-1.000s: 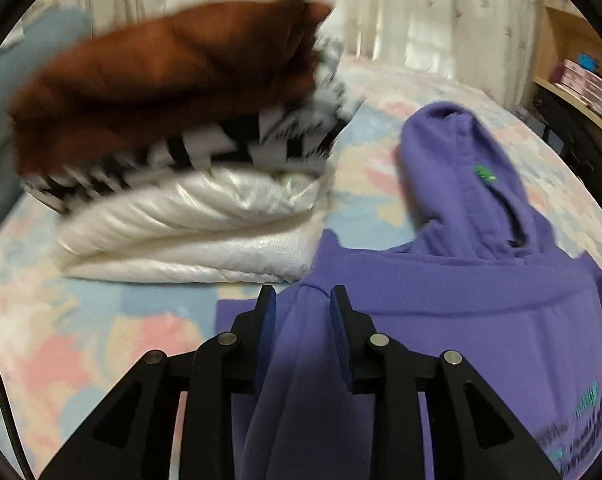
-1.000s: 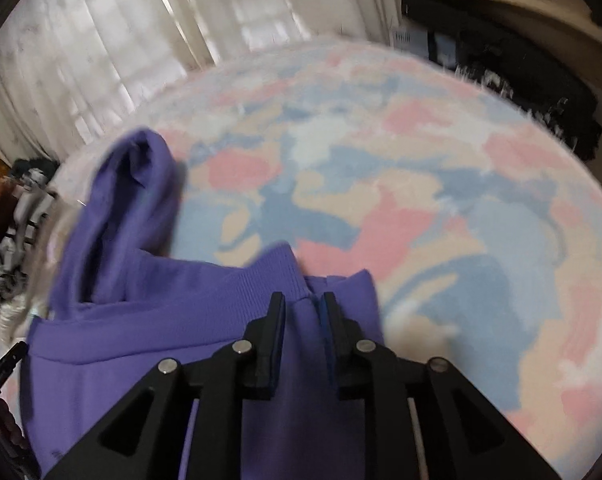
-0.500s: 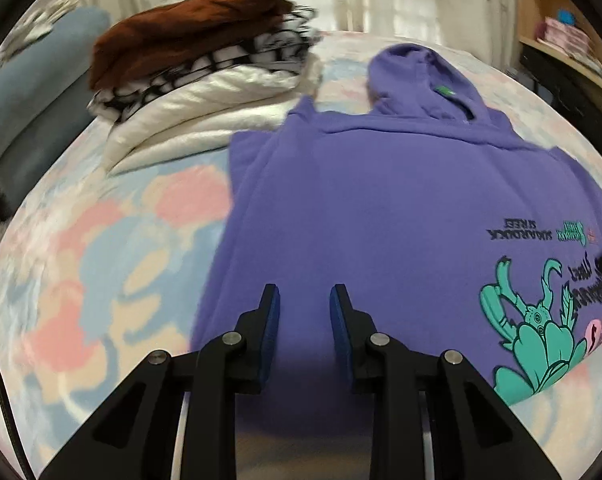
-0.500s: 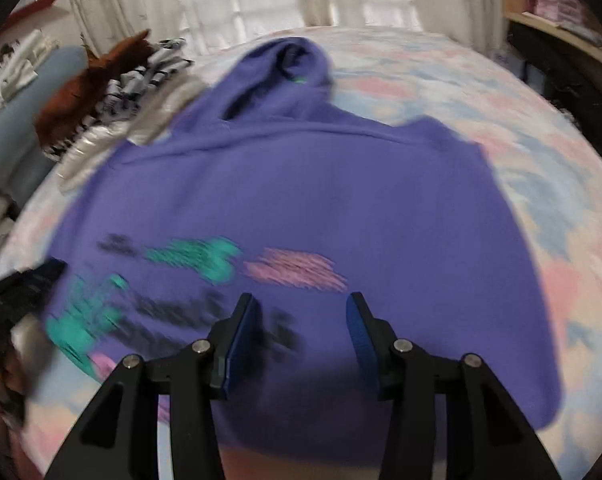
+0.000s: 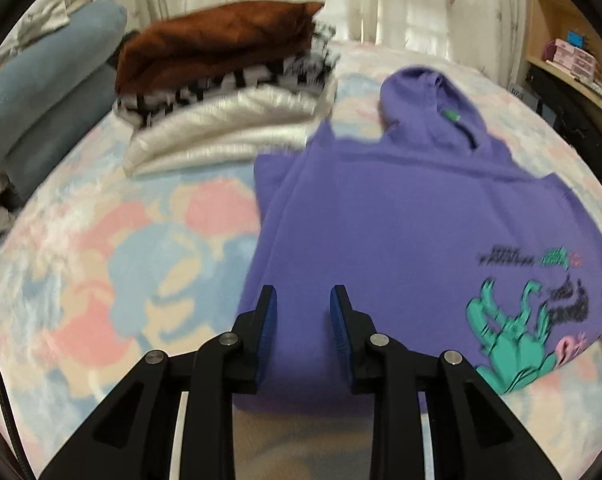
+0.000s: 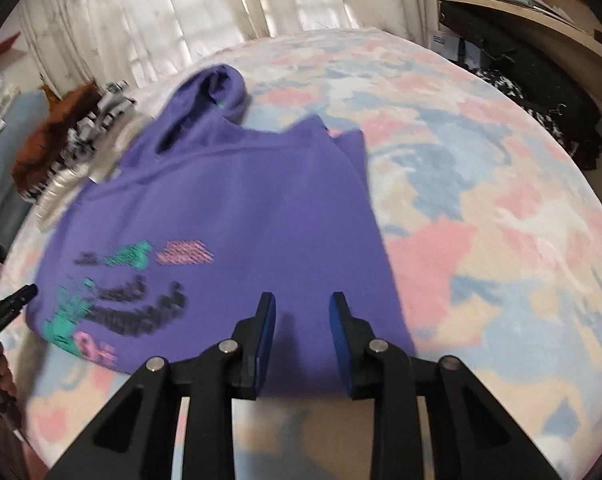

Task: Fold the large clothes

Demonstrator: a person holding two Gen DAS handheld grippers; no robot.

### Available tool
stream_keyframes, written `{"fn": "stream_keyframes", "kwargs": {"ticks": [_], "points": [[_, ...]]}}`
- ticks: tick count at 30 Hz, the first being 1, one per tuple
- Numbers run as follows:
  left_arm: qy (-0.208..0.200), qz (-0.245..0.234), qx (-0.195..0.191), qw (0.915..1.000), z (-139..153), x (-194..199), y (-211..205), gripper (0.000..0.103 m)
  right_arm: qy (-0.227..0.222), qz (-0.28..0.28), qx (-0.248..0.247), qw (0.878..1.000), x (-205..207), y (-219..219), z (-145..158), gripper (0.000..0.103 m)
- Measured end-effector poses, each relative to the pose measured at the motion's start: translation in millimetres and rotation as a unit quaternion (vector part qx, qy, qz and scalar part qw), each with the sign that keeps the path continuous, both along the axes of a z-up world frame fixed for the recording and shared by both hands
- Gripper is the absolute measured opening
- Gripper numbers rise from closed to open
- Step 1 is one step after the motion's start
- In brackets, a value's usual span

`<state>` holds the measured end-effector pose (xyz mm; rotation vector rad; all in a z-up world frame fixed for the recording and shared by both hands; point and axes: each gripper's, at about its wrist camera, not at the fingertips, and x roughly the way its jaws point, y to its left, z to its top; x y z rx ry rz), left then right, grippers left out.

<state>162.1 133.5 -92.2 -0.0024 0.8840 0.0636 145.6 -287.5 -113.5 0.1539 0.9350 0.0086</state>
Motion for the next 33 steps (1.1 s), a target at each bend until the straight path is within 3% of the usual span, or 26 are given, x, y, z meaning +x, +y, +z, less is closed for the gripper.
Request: {"fn": "stream_keyframes", "kwargs": {"ticks": [3, 7, 15, 19, 24, 26, 28, 33], "points": [[-0.017, -0.013, 0.012, 0.9997, 16.0, 16.4, -7.9, 0.026, -0.009, 0.024, 0.008, 1.000, 12.6, 18.6, 10.8, 0.028], [-0.009, -0.024, 0.015, 0.9995, 18.2, 55.1, -19.9, 0.029, -0.020, 0.055, 0.011, 0.998, 43.0, 52.5, 19.3, 0.028], [0.028, -0.028, 0.027, 0.9988, -16.4, 155.2, -42.9, 0.032, -0.007, 0.071, 0.015, 0.997, 127.4, 92.8, 2.6, 0.028], [0.021, -0.014, 0.050, 0.9984, -27.5, 191.0, -43.0, 0.032, 0.001, 0.045, -0.001, 0.999, 162.8, 78.7, -13.5, 0.028], [0.019, 0.007, 0.095, 0.9953, -45.2, 210.8, -32.5, 0.034, 0.000, -0.020, -0.023, 1.000, 183.5, 22.0, -27.2, 0.028], [0.024, 0.015, 0.069, 0.9972, -50.8, 214.7, -23.2, 0.043, -0.002, -0.041, -0.035, 0.999, 183.7, -2.2, -33.7, 0.026], [0.022, 0.027, 0.046, 0.9983, -52.2, 216.5, -14.7, 0.048, -0.010, -0.035, 0.014, 0.999, 179.8, -24.2, -39.4, 0.025], [0.017, 0.029, 0.035, 0.9988, -53.5, 217.6, -13.6, 0.048, -0.031, -0.028, 0.002, 0.999, 172.9, -20.4, -40.7, 0.025]]}}
